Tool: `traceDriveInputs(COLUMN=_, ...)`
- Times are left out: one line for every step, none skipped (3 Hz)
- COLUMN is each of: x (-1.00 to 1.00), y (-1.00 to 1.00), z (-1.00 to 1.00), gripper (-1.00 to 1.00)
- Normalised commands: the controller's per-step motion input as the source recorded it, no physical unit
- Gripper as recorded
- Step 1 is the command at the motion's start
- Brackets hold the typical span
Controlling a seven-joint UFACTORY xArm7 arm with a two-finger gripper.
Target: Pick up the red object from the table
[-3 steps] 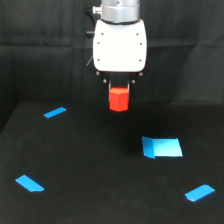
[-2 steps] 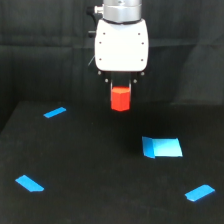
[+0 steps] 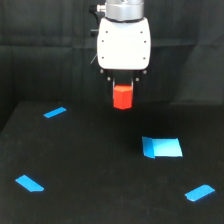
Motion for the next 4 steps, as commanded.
traceDriveInputs(x=0.03, y=0.00, z=0.12, gripper=-0.97)
traceDriveInputs(x=0.04, y=0.07, z=0.09, gripper=-0.98)
traceDriveInputs(x=0.14, y=0.01, z=0.08, gripper=-0.93)
traceDriveInputs(x=0.01, y=0.06, z=-0.01, gripper=-1.00)
